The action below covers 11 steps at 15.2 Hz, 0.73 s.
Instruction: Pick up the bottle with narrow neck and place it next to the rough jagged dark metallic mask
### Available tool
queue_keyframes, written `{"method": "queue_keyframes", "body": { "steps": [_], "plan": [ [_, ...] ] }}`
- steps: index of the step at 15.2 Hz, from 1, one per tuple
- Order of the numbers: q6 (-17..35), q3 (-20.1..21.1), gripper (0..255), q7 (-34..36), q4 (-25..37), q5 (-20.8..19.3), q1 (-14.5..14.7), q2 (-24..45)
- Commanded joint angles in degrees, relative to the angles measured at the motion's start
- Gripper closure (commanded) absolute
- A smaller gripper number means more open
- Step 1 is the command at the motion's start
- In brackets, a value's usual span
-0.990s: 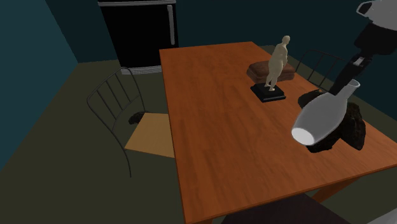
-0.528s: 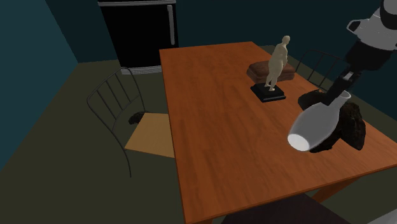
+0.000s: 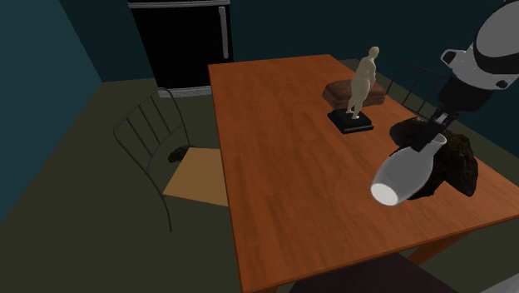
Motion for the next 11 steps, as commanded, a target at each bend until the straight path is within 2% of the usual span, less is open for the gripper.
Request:
{"method": "queue_keyframes", "body": {
  "steps": [1,8,9,11],
  "plan": [
    [1.1,-0.4,255,0.0,-0.9,-0.3,-0.1,0.1],
    [1.1,-0.4,255,0.0,-0.9,-0.3,-0.1,0.1],
    [1.1,-0.4,0,0.0,-0.9,-0.3,-0.1,0.1],
    [1.1,-0.4,0,0.0,-0.9,-0.3,-0.1,0.1]
  ]
}}
